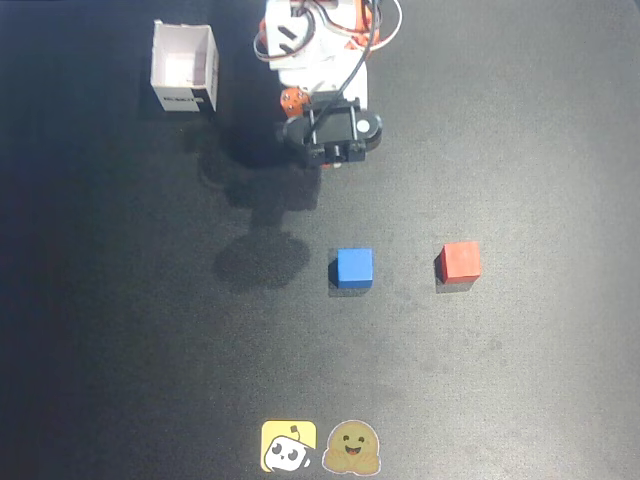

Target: Put the red cube on top of the blue cube.

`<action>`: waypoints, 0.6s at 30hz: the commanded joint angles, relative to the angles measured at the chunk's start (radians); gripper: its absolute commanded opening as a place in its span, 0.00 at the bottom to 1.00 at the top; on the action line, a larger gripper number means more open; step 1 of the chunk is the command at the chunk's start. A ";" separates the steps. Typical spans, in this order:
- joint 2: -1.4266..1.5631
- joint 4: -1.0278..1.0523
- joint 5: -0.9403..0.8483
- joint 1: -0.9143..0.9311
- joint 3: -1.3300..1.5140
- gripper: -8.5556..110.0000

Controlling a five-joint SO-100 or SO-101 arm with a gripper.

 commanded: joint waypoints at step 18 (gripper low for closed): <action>0.008 -0.025 -0.025 0.000 -0.035 0.08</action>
